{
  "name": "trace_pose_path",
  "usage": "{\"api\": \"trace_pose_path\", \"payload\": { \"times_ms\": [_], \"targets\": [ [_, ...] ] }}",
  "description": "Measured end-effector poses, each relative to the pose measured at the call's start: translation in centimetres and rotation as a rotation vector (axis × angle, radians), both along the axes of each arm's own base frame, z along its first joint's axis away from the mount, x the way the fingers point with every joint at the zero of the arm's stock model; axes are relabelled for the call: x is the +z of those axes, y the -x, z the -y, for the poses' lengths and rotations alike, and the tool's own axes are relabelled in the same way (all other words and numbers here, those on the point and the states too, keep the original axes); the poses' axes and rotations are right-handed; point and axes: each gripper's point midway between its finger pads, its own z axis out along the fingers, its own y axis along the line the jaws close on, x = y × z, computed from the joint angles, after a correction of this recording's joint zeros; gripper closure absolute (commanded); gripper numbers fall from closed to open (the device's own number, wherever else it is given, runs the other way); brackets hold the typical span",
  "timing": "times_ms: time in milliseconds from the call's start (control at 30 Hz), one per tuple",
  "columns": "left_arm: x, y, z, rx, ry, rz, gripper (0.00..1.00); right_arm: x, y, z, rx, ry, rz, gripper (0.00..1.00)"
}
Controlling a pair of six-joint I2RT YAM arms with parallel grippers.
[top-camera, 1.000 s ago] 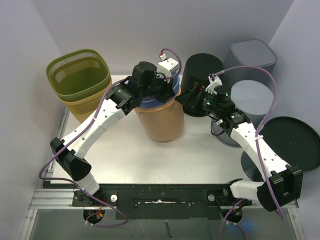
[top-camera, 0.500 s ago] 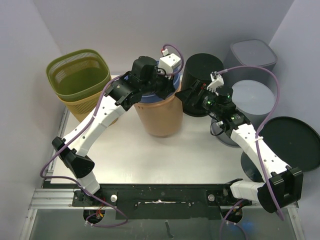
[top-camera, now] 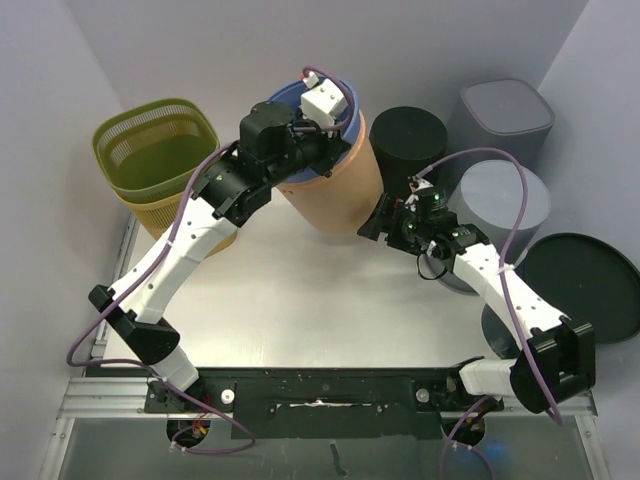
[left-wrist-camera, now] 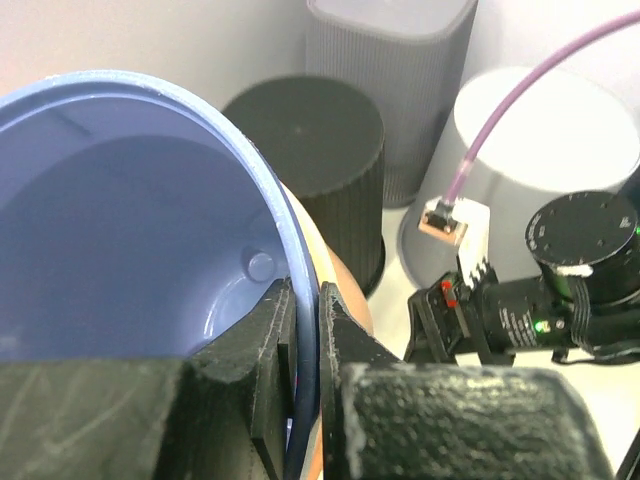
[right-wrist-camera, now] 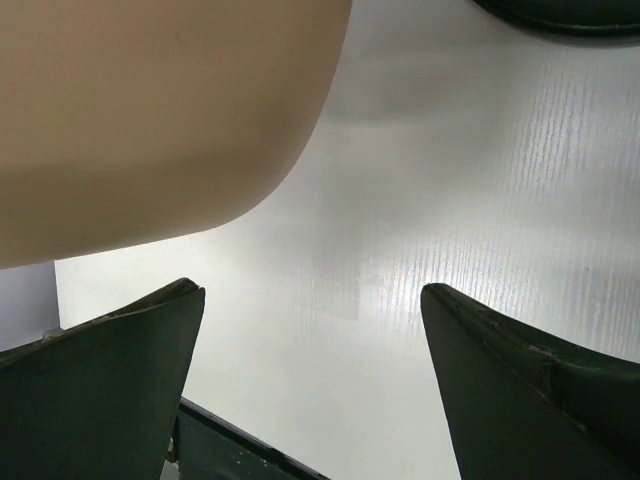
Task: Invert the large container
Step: Adjust the container at the center of the board.
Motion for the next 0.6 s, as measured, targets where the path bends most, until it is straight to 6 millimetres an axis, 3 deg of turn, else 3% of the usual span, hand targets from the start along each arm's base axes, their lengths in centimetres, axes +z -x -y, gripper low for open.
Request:
{"api": "trace_pose_path", "payload": {
  "times_ms": [100, 200, 367, 500, 600],
  "targets": [
    [2.2, 0.2, -0.4, 0.03, 0.058, 0.037, 1.0, 1.5, 0.1, 0.1, 0.009, 0.013, 0.019, 0.06],
    [2.5, 0.2, -0.9, 0.071, 0.075, 0.029, 1.0, 5.1, -0.5, -0.1, 0.012, -0.008, 0.112, 0.06],
    [1.2, -0.7, -2.1, 0.171, 0.067, -0.027, 1.0, 10.0, -0.4, 0.2, -0.001, -0.056, 0.25, 0.06],
    [-0.5, -1.5, -2.9, 0.212, 0.053, -0.097, 1.0, 11.4, 0.0, 0.4, -0.013, -0.072, 0.288, 0.06],
    [-2.0, -3.3, -3.8, 0.262, 0.053, -0.191, 1.0, 11.6, 0.0, 0.5, -0.02, -0.079, 0.288, 0.05]
  ]
}}
